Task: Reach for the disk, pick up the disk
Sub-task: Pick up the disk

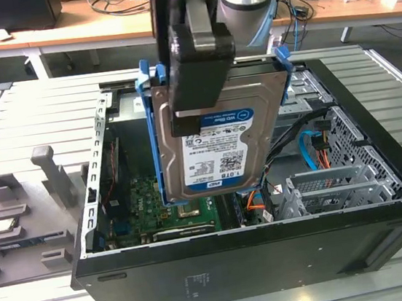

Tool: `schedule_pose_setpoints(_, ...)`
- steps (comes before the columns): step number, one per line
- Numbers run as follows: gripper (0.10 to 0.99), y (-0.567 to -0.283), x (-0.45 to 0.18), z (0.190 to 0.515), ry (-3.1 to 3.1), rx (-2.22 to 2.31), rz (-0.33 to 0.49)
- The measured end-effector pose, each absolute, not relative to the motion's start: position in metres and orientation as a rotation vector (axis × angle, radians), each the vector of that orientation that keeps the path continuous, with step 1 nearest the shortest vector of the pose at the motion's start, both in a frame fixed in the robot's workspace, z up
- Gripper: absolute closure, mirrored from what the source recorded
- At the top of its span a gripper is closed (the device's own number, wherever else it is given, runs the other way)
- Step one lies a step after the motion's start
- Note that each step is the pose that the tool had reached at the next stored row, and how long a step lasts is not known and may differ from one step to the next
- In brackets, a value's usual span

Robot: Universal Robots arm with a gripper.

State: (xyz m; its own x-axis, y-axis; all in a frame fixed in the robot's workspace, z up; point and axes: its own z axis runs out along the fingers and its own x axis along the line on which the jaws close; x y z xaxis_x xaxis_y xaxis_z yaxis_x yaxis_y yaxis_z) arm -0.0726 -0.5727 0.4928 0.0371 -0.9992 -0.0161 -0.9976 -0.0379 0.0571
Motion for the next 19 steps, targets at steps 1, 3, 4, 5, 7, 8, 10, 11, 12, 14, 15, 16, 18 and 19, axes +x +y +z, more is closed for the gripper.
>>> schedule_pose_setpoints(1,0.718,-0.573,-0.069,0.493,-2.158,2.24,-0.08)
schedule_pose_setpoints(3,0.718,-0.573,-0.062,0.493,-2.157,2.24,-0.08)
schedule_pose_setpoints(4,0.718,-0.573,-0.059,0.493,-2.157,2.24,-0.08)
schedule_pose_setpoints(5,0.718,-0.573,-0.054,0.493,-2.157,2.24,-0.081)
schedule_pose_setpoints(7,0.718,-0.573,-0.046,0.493,-2.157,2.24,-0.081)
schedule_pose_setpoints(8,0.718,-0.574,-0.04,0.493,-2.157,2.24,-0.081)
schedule_pose_setpoints(10,0.718,-0.574,-0.032,0.493,-2.157,2.24,-0.082)
schedule_pose_setpoints(11,0.718,-0.574,-0.028,0.493,-2.157,2.239,-0.082)
schedule_pose_setpoints(12,0.718,-0.574,-0.021,0.493,-2.157,2.239,-0.082)
schedule_pose_setpoints(14,0.718,-0.574,-0.016,0.493,-2.157,2.239,-0.082)
schedule_pose_setpoints(15,0.718,-0.574,-0.012,0.493,-2.157,2.239,-0.082)
schedule_pose_setpoints(16,0.718,-0.574,-0.008,0.493,-2.157,2.239,-0.083)
schedule_pose_setpoints(18,0.718,-0.574,-0.002,0.493,-2.156,2.239,-0.083)
schedule_pose_setpoints(19,0.718,-0.574,0.001,0.493,-2.156,2.239,-0.083)
